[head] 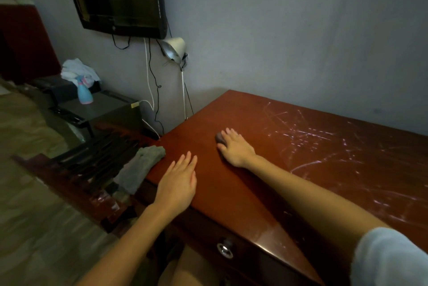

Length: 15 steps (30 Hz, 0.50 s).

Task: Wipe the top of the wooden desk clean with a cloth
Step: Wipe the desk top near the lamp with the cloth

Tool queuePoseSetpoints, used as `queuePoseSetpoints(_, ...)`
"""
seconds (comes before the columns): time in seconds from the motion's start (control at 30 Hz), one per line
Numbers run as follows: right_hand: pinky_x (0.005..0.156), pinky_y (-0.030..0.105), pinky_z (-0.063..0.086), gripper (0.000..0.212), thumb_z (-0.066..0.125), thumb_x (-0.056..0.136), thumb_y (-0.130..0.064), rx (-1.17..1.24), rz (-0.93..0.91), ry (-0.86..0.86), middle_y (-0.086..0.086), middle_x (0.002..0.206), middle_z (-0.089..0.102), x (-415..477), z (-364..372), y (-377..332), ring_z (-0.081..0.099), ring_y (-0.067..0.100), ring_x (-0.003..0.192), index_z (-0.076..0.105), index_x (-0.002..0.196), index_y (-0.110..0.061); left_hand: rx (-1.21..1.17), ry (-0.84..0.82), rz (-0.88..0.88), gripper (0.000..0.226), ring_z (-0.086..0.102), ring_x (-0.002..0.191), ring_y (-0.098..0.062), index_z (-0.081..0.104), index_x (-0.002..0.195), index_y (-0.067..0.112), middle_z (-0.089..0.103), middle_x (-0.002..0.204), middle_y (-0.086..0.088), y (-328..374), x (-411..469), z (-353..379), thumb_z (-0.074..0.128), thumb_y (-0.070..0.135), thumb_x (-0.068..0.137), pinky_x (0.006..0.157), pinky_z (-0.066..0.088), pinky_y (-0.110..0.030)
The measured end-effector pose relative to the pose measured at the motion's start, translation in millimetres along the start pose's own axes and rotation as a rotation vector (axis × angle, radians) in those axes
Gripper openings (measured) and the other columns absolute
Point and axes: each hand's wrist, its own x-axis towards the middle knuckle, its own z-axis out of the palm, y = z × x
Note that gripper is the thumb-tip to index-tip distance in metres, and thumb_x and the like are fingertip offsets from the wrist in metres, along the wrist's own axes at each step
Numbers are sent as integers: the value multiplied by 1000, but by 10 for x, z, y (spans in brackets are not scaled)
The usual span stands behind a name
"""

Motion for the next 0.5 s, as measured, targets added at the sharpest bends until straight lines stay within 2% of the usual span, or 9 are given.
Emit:
queuePoseSetpoints(0.13,116,26,-2,55,25,103,-35,1,-225,-11,3,160,4,-521,26,153,1,15,148,10,152,-17,34,-21,-38,51,18,146,-15,22,152,17,18,159,-3,83,68,-86,31,24,103,118,15,-28)
queuePoseSetpoints(0.2,114,22,-4,54,25,103,-33,-2,-247,-8,-1,160,3,-716,-18,361,0,11,147,8,152,-19,35,49,-66,47,28,142,-16,33,148,16,31,154,-4,148,122,-101,36,23,101,116,20,-28)
queuePoseSetpoints(0.27,114,21,-4,53,24,104,-32,-16,-199,-6,-3,160,2,-778,-85,611,-1,10,147,7,152,-20,35,103,-47,45,34,138,-16,40,145,16,39,149,-4,215,191,-84,38,22,100,117,18,-28)
queuePoseSetpoints(0.37,113,21,-3,52,23,104,-33,-20,-82,-2,-2,160,2,-663,-145,990,0,11,147,7,152,-21,-24,56,-36,48,24,143,-16,31,149,16,29,155,-4,282,338,-27,35,25,102,118,10,-28)
queuePoseSetpoints(0.5,118,31,3,53,22,104,-34,5,86,33,4,160,7,-196,-198,1273,5,17,148,11,152,-15,-46,-15,-52,53,7,148,-16,14,153,17,7,161,-5,281,618,58,28,31,104,119,6,-28)
